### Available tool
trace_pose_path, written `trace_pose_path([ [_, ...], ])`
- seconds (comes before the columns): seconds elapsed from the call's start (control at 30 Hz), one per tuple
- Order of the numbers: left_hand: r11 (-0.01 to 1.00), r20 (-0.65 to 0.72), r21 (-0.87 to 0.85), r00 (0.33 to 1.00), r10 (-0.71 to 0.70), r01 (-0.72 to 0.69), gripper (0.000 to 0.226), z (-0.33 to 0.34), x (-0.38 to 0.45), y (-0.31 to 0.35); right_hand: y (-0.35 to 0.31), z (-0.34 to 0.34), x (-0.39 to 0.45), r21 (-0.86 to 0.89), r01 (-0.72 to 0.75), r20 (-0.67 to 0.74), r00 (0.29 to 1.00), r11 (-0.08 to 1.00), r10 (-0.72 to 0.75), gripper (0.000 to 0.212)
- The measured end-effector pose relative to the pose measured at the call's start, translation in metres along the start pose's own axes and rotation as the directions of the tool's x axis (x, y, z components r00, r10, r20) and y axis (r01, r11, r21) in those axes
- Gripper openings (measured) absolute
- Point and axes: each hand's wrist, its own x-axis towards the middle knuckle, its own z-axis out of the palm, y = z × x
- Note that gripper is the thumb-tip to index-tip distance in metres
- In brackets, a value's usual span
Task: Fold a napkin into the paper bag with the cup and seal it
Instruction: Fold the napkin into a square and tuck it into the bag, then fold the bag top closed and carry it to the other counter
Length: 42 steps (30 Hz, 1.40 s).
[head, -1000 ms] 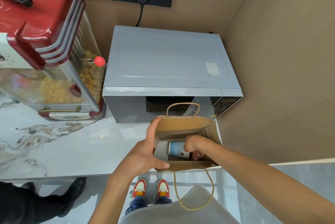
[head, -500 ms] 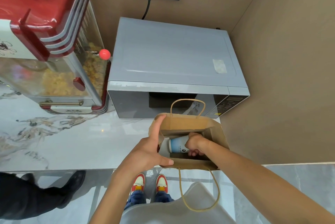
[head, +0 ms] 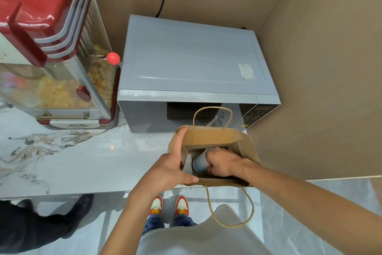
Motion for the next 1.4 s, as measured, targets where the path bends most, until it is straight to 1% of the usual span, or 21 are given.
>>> trace_pose_path([
  [0.1,1.0,-0.001,0.005,1.0,-0.005,0.005,0.129,0.001,0.001,0.0,-0.008,0.001,0.0,-0.153,0.043,0.051,0.998,0.987,-0.036,0.033],
  [0.2,1.0,0.003,0.0,1.0,0.0,0.0,0.13,0.003,0.002,-0.002,-0.015,0.002,0.003,-0.209,0.05,0.116,0.993,0.977,-0.026,0.029],
  [0.33,1.0,0.005,-0.001,1.0,0.026,-0.026,0.129,0.003,0.002,-0.003,-0.021,0.002,0.009,-0.237,0.062,0.146,0.989,0.97,-0.028,0.028],
  [0.47,1.0,-0.003,0.006,1.0,0.021,-0.021,0.129,0.006,0.002,-0.004,-0.025,0.005,0.012,-0.282,0.087,0.165,0.985,0.956,-0.041,0.029],
  [0.63,1.0,-0.004,0.014,1.0,0.021,-0.021,0.131,0.007,0.0,-0.006,-0.028,0.01,0.015,-0.272,0.078,0.209,0.978,0.959,-0.02,0.035],
  [0.7,1.0,-0.003,0.006,1.0,0.028,-0.028,0.13,0.006,0.0,-0.007,-0.028,0.012,0.013,-0.265,0.083,0.202,0.979,0.961,-0.029,0.035],
  [0.77,0.999,-0.002,0.0,0.999,0.035,-0.035,0.129,0.004,0.0,-0.006,-0.026,0.011,0.009,-0.235,0.088,0.174,0.984,0.968,-0.047,0.031],
  [0.87,0.999,0.003,0.017,0.999,0.04,-0.04,0.129,0.003,-0.002,-0.004,-0.023,0.004,0.001,-0.18,0.104,0.119,0.989,0.978,-0.083,0.023],
  [0.93,0.998,-0.003,0.04,0.999,0.04,-0.04,0.129,0.003,-0.002,-0.002,-0.022,-0.007,-0.006,-0.131,0.1,0.108,0.99,0.986,-0.087,0.026],
  [1.03,0.996,-0.012,0.082,1.0,0.022,-0.021,0.128,0.005,-0.002,0.002,-0.018,-0.03,-0.023,0.007,0.076,0.141,0.987,0.997,-0.076,0.033],
  [1.1,0.995,-0.016,0.098,1.0,0.007,-0.006,0.125,0.004,-0.003,0.005,-0.012,-0.048,-0.038,0.107,0.096,0.166,0.98,0.99,-0.113,0.031],
  [1.13,0.994,-0.021,0.104,1.0,0.015,-0.013,0.121,0.002,-0.004,0.006,-0.008,-0.058,-0.047,0.19,0.103,0.174,0.975,0.976,-0.137,0.027],
  [1.2,0.994,-0.029,0.098,0.998,0.058,-0.055,0.11,-0.002,-0.008,0.008,0.002,-0.078,-0.069,0.361,0.117,0.154,0.971,0.925,-0.183,0.019],
  [1.23,0.993,-0.033,0.09,0.996,0.082,-0.079,0.104,-0.004,-0.01,0.008,0.009,-0.088,-0.081,0.429,0.132,0.112,0.974,0.894,-0.197,0.016],
  [1.3,0.989,-0.051,0.071,0.99,0.13,-0.126,0.093,-0.009,-0.015,0.012,0.027,-0.105,-0.106,0.554,0.181,-0.01,0.977,0.812,-0.211,0.014],
  [1.4,0.987,-0.114,0.013,0.98,0.16,-0.16,0.075,-0.017,-0.021,0.019,0.061,-0.116,-0.138,0.719,0.282,-0.216,0.96,0.636,-0.181,0.02],
])
